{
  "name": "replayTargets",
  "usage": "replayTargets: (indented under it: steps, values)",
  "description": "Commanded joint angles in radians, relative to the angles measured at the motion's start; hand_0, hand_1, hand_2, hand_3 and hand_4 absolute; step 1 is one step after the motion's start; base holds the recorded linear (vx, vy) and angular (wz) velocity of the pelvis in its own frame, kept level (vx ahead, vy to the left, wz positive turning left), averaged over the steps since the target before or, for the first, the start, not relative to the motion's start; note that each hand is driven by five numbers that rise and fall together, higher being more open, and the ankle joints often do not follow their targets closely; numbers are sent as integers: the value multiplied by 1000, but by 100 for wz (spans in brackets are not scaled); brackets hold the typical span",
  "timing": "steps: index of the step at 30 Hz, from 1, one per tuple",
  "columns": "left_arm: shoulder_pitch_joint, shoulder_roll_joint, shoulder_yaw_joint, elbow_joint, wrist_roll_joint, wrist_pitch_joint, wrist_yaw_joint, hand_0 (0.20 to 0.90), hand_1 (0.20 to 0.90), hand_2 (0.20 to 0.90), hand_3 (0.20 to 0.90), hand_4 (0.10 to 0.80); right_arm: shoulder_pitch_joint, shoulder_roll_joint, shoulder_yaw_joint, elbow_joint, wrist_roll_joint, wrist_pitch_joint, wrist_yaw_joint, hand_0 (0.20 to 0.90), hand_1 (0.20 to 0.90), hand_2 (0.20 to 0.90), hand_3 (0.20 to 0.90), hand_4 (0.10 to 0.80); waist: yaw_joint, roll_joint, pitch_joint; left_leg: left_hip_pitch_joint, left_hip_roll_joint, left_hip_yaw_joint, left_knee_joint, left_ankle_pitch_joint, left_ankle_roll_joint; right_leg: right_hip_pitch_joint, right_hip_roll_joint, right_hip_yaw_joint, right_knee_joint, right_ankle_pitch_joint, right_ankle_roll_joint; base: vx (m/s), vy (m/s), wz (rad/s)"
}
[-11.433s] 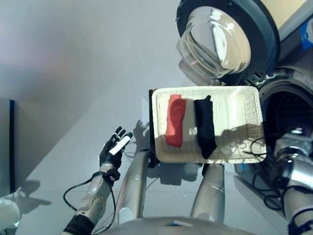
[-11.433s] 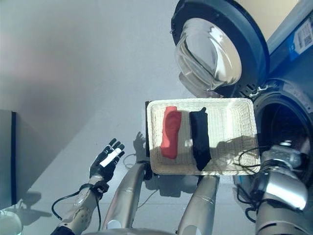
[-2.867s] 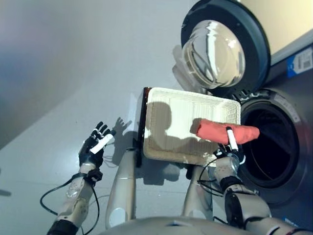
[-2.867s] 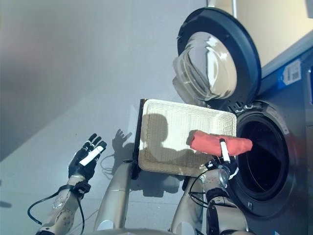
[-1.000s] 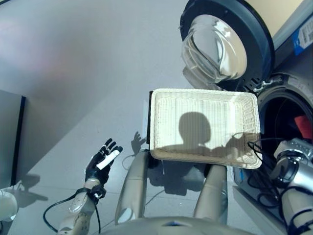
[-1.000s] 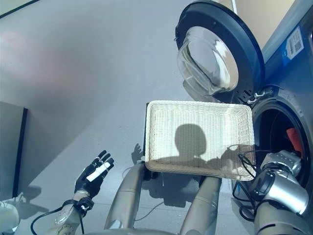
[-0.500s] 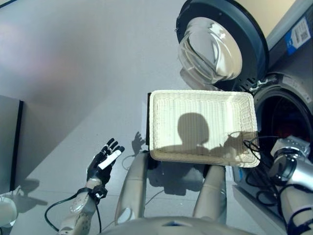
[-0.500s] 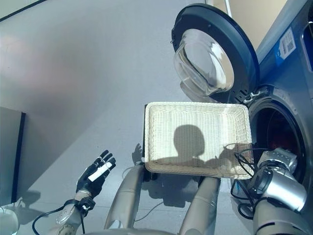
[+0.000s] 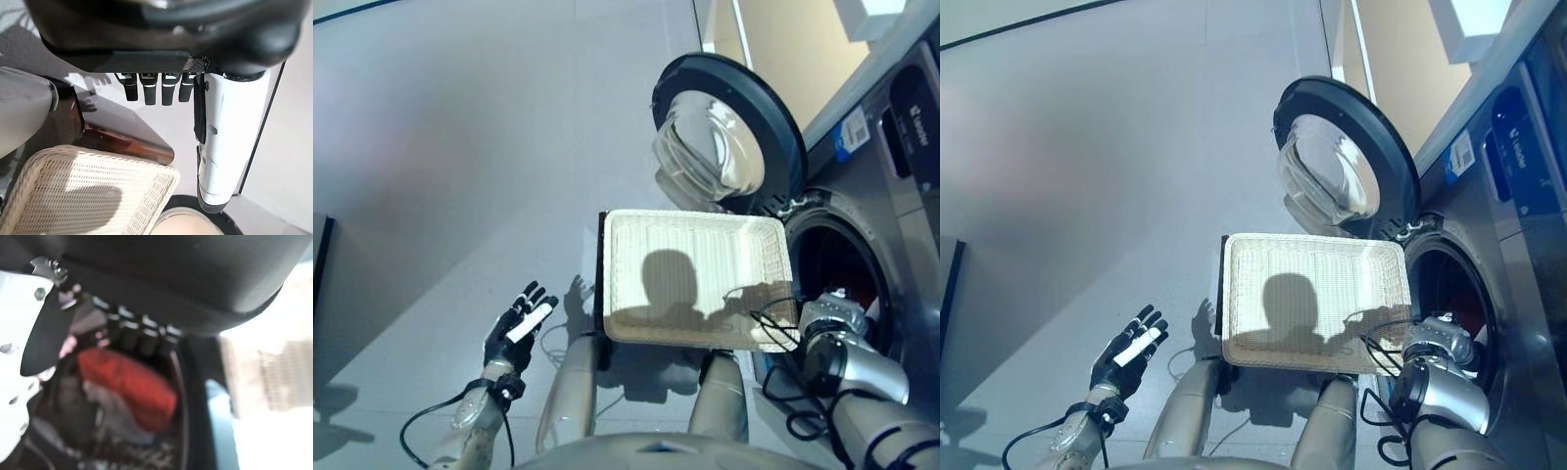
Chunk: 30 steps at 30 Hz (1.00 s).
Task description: Pick up the clothes and place them into the washing machine
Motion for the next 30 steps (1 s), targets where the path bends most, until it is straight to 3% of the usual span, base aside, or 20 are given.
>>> replayTargets:
  steps: [1,13,25,30]
  values:
    - [-14,0,82,-21,11,-92,-12,900,900,900,900,800,42,-25,49,-18,-93,-39,42,900,900,900,900,800,-5,-12,-25,86,35,-72,-143,40,-88,126,-8,-22,-128,74,-22,114,2,-3]
    - [-28,-71,138,51,86,-97,-8,900,900,900,900,800,195,115,214,-44,-245,66,146,900,900,900,900,800,-18,-52,-43,304,57,-60,-270,79,-100,326,-7,-68,-285,133,-9,100,-4,-5]
    - [-54,-121,160,132,177,-98,-24,900,900,900,900,800,286,171,495,-44,-686,220,191,900,900,900,900,800,-17,-86,-119,450,76,-29,-399,112,-108,440,11,-91,-398,182,1,87,-14,-3]
    - [-53,-136,164,142,193,-96,-30,900,900,900,900,800,328,180,555,-65,-780,241,216,900,900,900,900,800,-20,-96,-152,503,82,-18,-460,133,-116,474,21,-103,-423,187,4,76,-15,-2]
